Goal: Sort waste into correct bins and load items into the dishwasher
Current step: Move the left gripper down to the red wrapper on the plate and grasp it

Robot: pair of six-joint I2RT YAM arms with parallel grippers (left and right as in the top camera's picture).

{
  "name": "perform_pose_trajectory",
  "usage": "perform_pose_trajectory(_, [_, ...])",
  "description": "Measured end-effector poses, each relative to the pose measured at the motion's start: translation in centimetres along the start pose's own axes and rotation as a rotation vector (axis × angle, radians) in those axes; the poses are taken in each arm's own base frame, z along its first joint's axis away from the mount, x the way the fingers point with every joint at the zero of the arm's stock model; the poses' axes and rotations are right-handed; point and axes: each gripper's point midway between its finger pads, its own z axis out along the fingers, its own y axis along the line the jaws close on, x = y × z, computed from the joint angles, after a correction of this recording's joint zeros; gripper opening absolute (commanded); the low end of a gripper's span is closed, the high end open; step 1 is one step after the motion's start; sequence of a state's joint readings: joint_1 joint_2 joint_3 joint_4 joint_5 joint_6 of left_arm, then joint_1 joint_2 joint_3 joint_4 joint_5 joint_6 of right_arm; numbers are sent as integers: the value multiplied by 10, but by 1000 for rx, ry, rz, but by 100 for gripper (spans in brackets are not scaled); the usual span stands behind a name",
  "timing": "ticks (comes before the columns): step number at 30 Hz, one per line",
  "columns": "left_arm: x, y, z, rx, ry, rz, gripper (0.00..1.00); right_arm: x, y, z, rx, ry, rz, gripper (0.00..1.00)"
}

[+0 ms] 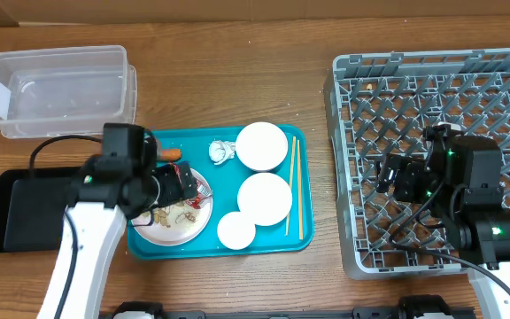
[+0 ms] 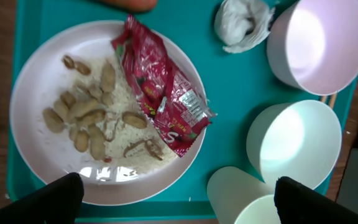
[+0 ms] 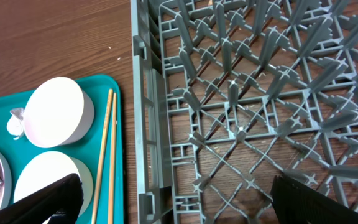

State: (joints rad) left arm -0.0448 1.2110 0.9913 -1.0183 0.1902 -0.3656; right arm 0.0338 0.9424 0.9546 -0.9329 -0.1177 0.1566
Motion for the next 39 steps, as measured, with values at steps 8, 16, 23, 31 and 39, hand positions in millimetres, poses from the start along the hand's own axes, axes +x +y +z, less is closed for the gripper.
perform_pose_trajectory(8, [9, 10, 57, -65, 199, -203, 95, 0, -1, 0, 3, 0, 0, 100])
perform_pose_trajectory(16, [10, 16, 90, -95, 270, -249, 73, 0, -1, 0, 3, 1, 0, 100])
perform_pose_trajectory(23, [9, 17, 97, -95, 276, -257, 65, 0, -1, 0, 3, 1, 0, 100])
perform_pose_trajectory(31, [5, 15, 99, -87, 257, -261, 50, 0, -1, 0, 3, 1, 1, 100])
perform_pose_trajectory(39, [2, 14, 100, -82, 247, -262, 29, 0, -1, 0, 3, 1, 0, 100])
